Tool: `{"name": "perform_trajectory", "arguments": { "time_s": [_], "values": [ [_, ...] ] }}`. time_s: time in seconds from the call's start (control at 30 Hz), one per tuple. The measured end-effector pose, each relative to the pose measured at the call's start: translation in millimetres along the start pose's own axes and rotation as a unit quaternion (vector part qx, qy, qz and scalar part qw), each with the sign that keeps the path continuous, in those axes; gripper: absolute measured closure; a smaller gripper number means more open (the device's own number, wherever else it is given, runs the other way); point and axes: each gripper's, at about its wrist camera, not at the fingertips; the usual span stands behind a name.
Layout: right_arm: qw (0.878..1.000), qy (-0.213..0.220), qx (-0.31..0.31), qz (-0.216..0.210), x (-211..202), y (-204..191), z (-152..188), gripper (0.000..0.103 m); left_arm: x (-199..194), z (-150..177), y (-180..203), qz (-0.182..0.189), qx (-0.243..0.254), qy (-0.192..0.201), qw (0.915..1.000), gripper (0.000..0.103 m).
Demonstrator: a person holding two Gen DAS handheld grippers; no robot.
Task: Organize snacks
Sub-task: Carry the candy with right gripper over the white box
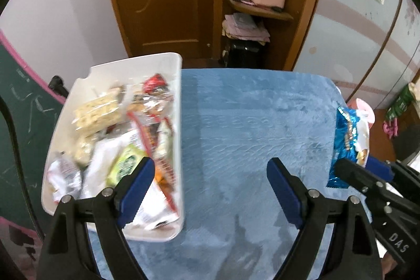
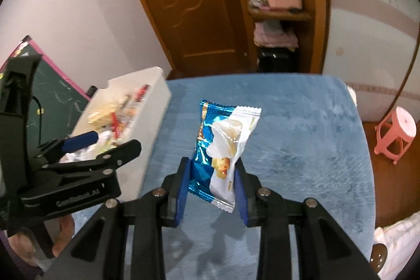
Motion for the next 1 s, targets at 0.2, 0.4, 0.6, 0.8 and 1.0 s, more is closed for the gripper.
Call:
{"name": "perform_trajectory", "arguments": {
  "time_s": [0.2, 0.4, 0.6, 0.8, 1.0],
  "values": [
    [0.999, 0.011, -0.046, -0.017, -21, -54, -2, 0.071, -34, 15, -49, 0.0, -0.027, 0.002, 0.9996, 0.017],
    [0.996, 0.018, -0.08, -0.031, -23, -101, -9, 0.071, -57, 22, -101, -0.009, -0.057, 0.01, 0.9983, 0.017],
    [0.993, 0.021, -0.111, -0.039, -14, -143, -24, 0.071, -75, 15, -144, -0.043, -0.071, 0.036, 0.9959, 0.011],
    [0.99, 0.021, -0.128, -0.047, 0, -177, -47, 0.071, -86, -3, -180, -0.084, -0.083, 0.06, 0.9912, 0.007],
    [0.989, 0.024, -0.143, -0.035, 22, -200, -77, 0.071, -89, -24, -201, -0.103, -0.087, 0.074, 0.9881, 0.001]
  ]
}}
Point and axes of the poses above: each gripper's, at about its wrist camera, not at the fingertips, and x roughly the way its jaws point, y to its right, z to its underside, and after that the axes turned 4 degrees about -z, right-handed
